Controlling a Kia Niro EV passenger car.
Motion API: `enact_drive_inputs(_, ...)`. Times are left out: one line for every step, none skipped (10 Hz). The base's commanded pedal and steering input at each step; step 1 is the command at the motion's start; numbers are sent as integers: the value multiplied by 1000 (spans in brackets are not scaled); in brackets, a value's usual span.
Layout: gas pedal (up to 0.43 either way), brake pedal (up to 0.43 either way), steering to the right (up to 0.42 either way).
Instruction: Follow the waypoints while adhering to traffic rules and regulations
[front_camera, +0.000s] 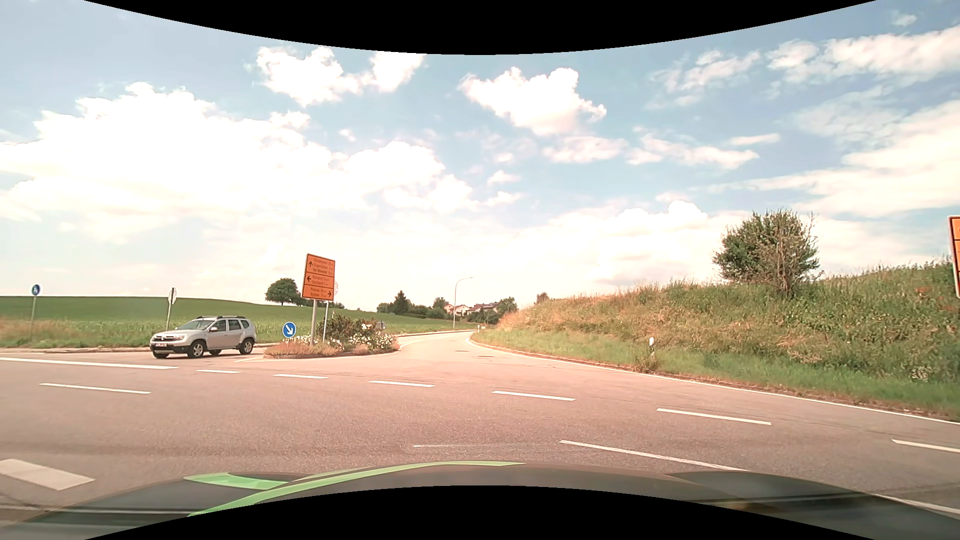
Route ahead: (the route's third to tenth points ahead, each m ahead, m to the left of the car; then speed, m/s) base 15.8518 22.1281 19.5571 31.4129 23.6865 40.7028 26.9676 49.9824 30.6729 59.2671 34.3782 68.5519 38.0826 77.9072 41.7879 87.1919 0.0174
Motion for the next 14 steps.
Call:
enact_drive_inputs(0,256,5)
enact_drive_inputs(0,256,5)
enact_drive_inputs(0,256,4)
enact_drive_inputs(0,256,4)
enact_drive_inputs(0,244,4)
enact_drive_inputs(0,207,5)
enact_drive_inputs(0,171,4)
enact_drive_inputs(0,134,5)
enact_drive_inputs(0,79,5)
enact_drive_inputs(0,24,5)
enact_drive_inputs(0,0,5)
enact_drive_inputs(0,0,5)
enact_drive_inputs(0,0,5)
enact_drive_inputs(0,0,5)
